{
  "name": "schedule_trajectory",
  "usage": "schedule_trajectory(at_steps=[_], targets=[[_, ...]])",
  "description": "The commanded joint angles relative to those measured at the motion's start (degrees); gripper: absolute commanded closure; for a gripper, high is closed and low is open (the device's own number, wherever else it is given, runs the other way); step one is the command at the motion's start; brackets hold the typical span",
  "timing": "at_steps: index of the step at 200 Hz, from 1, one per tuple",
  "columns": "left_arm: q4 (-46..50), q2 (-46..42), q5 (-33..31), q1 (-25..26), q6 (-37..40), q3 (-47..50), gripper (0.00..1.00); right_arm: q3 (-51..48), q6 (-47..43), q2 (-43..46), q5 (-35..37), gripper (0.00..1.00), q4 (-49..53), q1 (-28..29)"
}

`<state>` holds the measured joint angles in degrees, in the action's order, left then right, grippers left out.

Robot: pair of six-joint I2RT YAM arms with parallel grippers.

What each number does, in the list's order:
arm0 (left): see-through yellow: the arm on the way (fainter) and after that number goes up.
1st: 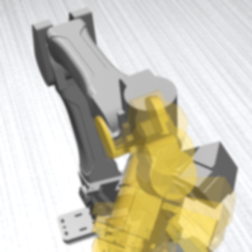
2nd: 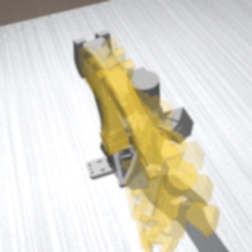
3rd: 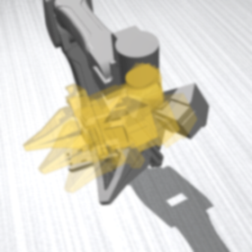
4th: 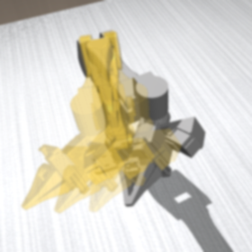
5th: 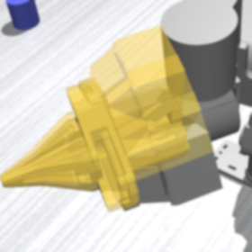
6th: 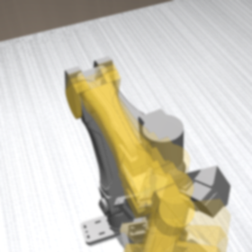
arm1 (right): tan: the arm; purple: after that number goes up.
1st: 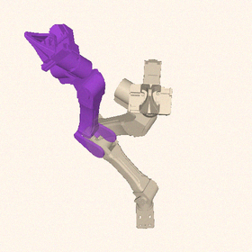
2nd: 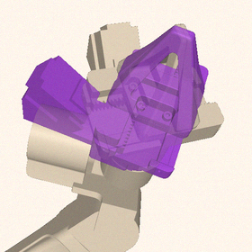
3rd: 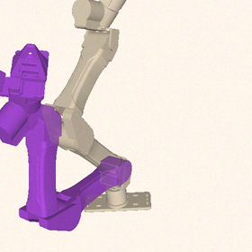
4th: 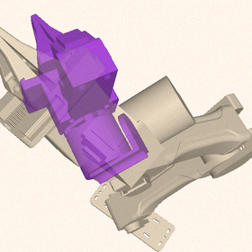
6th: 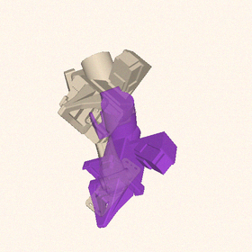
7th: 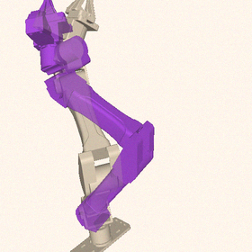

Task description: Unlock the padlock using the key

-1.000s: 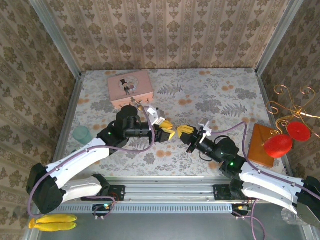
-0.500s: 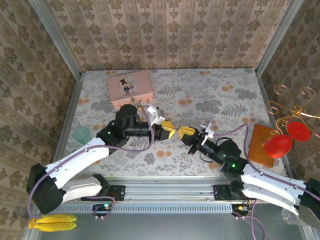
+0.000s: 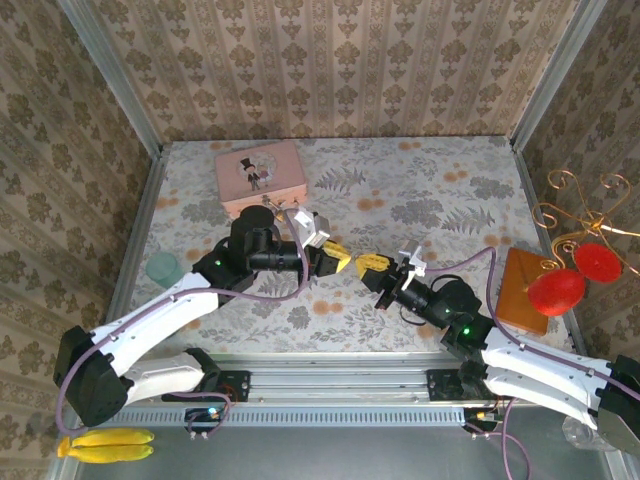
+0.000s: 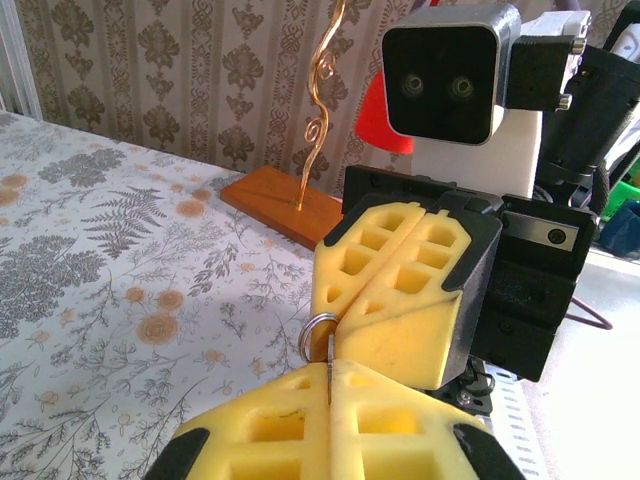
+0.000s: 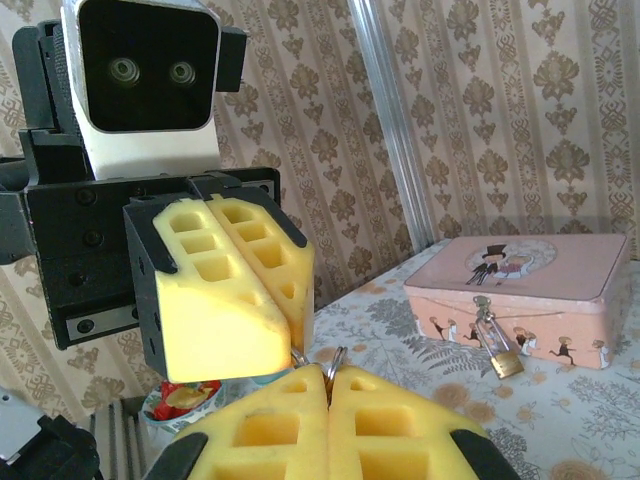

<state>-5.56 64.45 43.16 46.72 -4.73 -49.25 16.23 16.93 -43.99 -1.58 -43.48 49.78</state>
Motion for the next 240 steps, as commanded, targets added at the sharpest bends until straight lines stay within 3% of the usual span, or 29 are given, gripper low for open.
schedule_trajectory(at_steps=[1,18,33,46,90,145,178,200,240], targets=[[0.88,0.00,1.34,0.30,0.66,-1.99,1.00,0.78,-0.18,-0.19,2.29,0.99,0.53,0.41],[2.86,-0.43,0.19,0.30,2.03,-2.37,1.00,1.00,-0.78,0.49,5.82,0.87,3.90,0.32],[6.83,-0.93,-1.45,0.30,4.38,-3.19,1.00,0.27,-0.39,1.44,10.30,0.62,6.70,-0.06],[11.26,-1.03,-3.42,0.30,6.96,-4.51,1.00,-1.43,-0.25,2.19,9.77,0.58,5.66,-0.86],[22.04,0.11,-5.45,0.47,12.85,-8.38,1.00,-2.51,-1.39,3.26,-3.52,0.58,4.61,-1.70],[27.05,1.68,-5.55,2.43,16.00,-10.76,1.00,-1.41,-1.90,0.91,-11.63,0.62,1.86,-1.79],[29.42,2.69,-5.69,3.31,17.37,-11.83,1.00,-0.32,-1.80,-1.39,-13.27,0.66,2.34,-1.78],[29.17,2.61,-5.19,3.46,17.55,-11.50,1.00,0.24,-0.77,-1.89,-12.46,0.76,3.65,-1.74],[29.21,2.62,-4.97,3.40,17.87,-11.04,1.00,0.82,-1.21,-1.98,-14.16,0.84,4.63,-1.74]])
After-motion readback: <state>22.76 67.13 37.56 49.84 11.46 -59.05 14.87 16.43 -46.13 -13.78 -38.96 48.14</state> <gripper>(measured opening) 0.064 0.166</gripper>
